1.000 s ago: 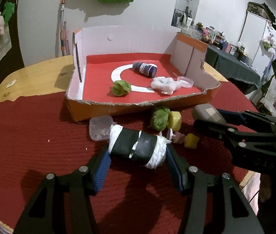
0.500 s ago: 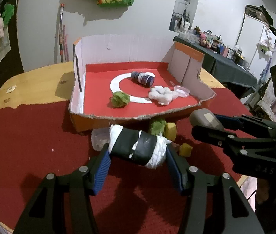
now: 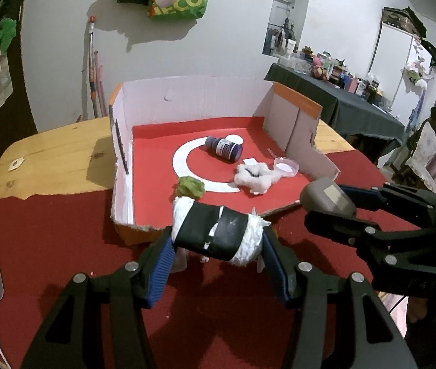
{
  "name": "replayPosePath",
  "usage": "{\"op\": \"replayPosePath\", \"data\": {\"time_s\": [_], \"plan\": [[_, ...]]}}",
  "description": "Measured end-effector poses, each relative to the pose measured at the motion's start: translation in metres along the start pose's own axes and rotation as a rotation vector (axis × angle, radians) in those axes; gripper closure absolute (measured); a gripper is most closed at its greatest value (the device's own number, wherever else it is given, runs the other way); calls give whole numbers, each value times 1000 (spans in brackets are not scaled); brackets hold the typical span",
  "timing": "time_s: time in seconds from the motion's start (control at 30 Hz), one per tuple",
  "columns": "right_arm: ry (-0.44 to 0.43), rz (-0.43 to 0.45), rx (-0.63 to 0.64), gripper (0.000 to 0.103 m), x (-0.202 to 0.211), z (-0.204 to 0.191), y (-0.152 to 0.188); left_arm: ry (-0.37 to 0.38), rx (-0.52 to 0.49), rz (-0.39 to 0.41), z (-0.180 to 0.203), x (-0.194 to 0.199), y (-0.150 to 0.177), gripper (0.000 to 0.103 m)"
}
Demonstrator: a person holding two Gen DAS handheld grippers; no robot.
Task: Organize objects
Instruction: 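Carry the cylinder and grey case over the box with both grippers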
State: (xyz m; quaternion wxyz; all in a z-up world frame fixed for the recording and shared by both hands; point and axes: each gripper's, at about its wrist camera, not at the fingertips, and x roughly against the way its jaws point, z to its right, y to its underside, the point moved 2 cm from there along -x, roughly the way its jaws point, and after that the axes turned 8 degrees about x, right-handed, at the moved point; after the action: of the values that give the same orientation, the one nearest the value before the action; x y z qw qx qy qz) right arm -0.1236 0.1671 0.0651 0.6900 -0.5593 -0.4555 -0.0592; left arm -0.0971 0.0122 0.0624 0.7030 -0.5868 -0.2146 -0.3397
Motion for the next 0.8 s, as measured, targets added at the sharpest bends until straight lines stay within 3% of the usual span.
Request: {"op": "replayPosePath", "data": {"time_s": [0.4, 0.8], "plan": [[-64, -38, -25, 52, -17, 16, -12, 21, 13, -61, -8, -21, -18, 46], [-53, -69, -8, 52, -35, 27, -29, 28, 26, -131, -17, -48, -30, 46]]}}
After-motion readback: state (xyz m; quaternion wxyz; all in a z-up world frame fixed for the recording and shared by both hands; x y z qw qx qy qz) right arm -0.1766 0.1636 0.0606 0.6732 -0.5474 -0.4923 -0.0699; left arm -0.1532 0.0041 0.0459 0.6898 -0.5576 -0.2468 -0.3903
